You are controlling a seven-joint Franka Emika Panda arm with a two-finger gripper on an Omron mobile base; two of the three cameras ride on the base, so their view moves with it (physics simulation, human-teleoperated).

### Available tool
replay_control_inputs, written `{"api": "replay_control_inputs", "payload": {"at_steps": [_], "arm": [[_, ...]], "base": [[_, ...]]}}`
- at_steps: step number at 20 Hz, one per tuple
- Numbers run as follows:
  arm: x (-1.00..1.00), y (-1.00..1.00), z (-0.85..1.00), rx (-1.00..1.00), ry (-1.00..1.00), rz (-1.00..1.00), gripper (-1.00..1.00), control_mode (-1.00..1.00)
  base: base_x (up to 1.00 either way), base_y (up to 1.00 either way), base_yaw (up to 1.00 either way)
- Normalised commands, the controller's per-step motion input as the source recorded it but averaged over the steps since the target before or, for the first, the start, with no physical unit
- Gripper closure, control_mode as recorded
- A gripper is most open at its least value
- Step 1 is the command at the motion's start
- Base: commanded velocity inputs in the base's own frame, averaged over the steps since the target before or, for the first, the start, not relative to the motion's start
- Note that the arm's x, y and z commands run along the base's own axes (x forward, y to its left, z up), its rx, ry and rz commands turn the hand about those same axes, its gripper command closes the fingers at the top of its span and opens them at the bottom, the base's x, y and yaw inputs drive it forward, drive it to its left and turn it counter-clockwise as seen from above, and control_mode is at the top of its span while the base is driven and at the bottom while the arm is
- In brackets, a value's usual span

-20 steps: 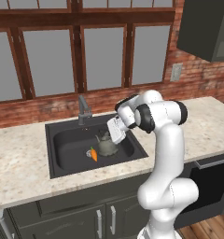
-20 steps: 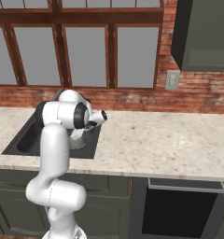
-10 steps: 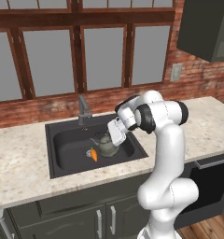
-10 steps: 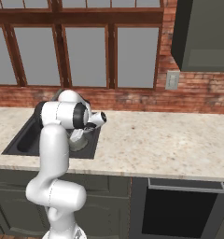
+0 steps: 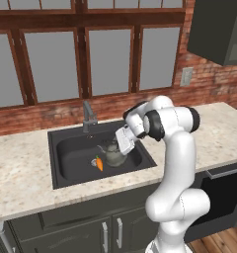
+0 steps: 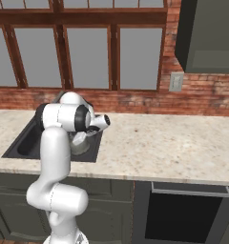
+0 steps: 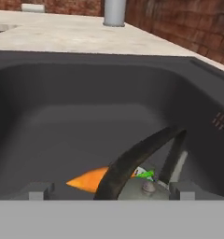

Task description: Open the cabinet, pick the kettle from the cabinet, and place it in the sink.

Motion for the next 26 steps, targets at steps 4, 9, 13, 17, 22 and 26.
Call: {"api": "replay_control_inputs", "payload": {"at_steps": [4, 9, 13, 17, 22, 26], "arm": [[-0.08, -0.15, -0.02, -0.02, 0.07, -0.07, -1.00, -1.00], [-0.06, -0.17, 0.00, -0.02, 0.06, -0.06, -1.00, -1.00], [-0.08, -0.15, 0.02, -0.06, 0.04, -0.07, -1.00, -1.00], [-0.11, -0.14, 0.08, -0.10, 0.04, -0.10, -1.00, -1.00], [-0.10, -0.03, 0.26, -0.13, 0.00, -0.09, -1.00, -1.00], [-0.15, 0.00, 0.36, -0.12, 0.00, -0.10, -1.00, -1.00]], "base": [[0.00, 0.00, 0.00], [0.00, 0.00, 0.00], [0.00, 0.00, 0.00], [0.00, 0.00, 0.00], [0.00, 0.00, 0.00], [0.00, 0.00, 0.00]]}}
